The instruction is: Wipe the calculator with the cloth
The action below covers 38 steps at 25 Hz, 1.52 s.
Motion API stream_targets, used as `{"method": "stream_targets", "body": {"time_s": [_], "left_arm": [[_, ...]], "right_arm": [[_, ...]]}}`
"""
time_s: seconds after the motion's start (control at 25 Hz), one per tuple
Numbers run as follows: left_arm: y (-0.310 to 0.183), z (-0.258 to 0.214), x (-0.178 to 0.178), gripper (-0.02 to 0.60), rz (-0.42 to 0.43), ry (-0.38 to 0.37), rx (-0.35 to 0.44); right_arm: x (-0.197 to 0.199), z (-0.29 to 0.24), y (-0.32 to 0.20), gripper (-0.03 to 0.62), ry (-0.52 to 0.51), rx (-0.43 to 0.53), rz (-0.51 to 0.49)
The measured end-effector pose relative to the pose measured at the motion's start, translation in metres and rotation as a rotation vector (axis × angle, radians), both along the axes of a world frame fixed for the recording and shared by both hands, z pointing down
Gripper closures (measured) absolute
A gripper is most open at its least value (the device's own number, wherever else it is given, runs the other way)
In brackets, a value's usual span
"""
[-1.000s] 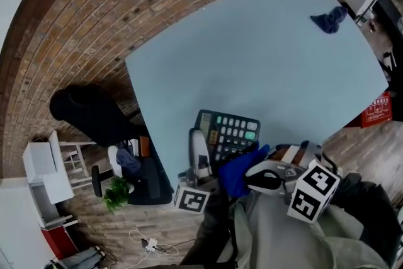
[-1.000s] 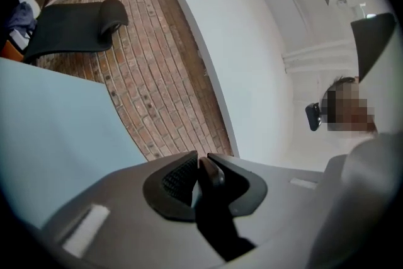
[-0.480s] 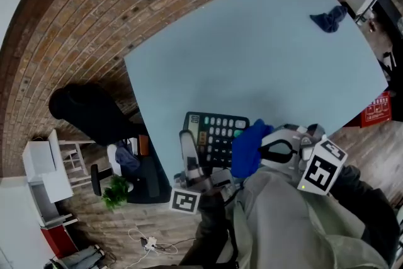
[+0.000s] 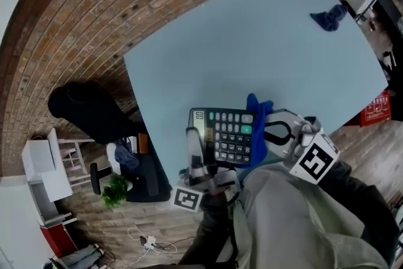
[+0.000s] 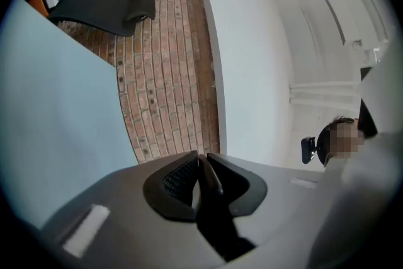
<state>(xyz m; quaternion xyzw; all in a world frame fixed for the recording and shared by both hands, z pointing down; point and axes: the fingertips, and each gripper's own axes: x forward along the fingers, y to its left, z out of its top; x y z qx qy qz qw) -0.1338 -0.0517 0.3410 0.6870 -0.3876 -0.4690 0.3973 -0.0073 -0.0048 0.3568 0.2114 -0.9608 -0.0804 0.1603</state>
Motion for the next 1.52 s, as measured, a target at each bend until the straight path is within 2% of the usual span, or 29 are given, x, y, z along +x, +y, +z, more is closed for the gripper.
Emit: {"method": "stream_targets", "body": {"time_s": [0.16,0.32,0.44,0.56,0.64,0.8,0.88,0.96,1.04,1.16,1.28,1.4,1.44,1.52], "left_arm": [[0.0,-0.003,0.014,0.531,0.038,0.03,0.011],[0.002,-0.002,0.008,0.531,0.001,-0.019,0.01],[0.004,-0.001,-0.002,0.531,-0.034,-0.017,0.014],[0.005,-0.004,-0.006,0.531,-0.032,-0.025,0.022],[0.003,-0.004,0.0,0.531,-0.013,-0.02,0.021],[0.0,-0.008,0.017,0.531,0.037,-0.021,0.029],[0.0,-0.011,0.021,0.531,0.057,-0.046,0.038],[0.002,-0.012,0.019,0.531,0.062,-0.052,0.042],[0.003,-0.012,0.016,0.531,0.056,-0.055,0.045],[0.004,-0.012,0.012,0.531,0.041,-0.069,0.045],[0.004,-0.012,0.011,0.531,0.024,-0.099,0.043],[0.003,-0.012,0.011,0.529,0.019,-0.141,0.037],[0.003,-0.011,0.011,0.531,0.016,-0.164,0.034],[0.002,-0.007,0.012,0.528,0.001,-0.273,0.018]], "right_arm": [[-0.034,0.007,0.007,0.562,-0.075,0.101,-0.029],[-0.045,0.015,0.011,0.562,-0.101,0.118,-0.033],[-0.029,0.008,0.01,0.562,-0.086,0.155,-0.032],[0.004,-0.004,-0.014,0.562,-0.137,0.121,0.092],[0.005,-0.004,-0.018,0.562,-0.145,0.092,0.11],[-0.04,0.01,0.038,0.562,-0.016,0.12,-0.138],[-0.046,0.016,0.052,0.565,-0.01,0.101,-0.174],[-0.033,0.013,0.041,0.565,-0.073,0.067,-0.117],[-0.007,0.004,0.014,0.565,-0.121,0.071,0.005],[0.038,-0.013,-0.017,0.565,-0.128,0.101,0.197],[0.056,-0.043,-0.021,0.565,-0.059,0.261,0.253],[0.043,-0.058,-0.007,0.565,0.052,0.351,0.185],[0.031,-0.054,0.0,0.565,0.133,0.368,0.134],[0.009,-0.035,0.009,0.565,0.358,0.42,0.046]]}}
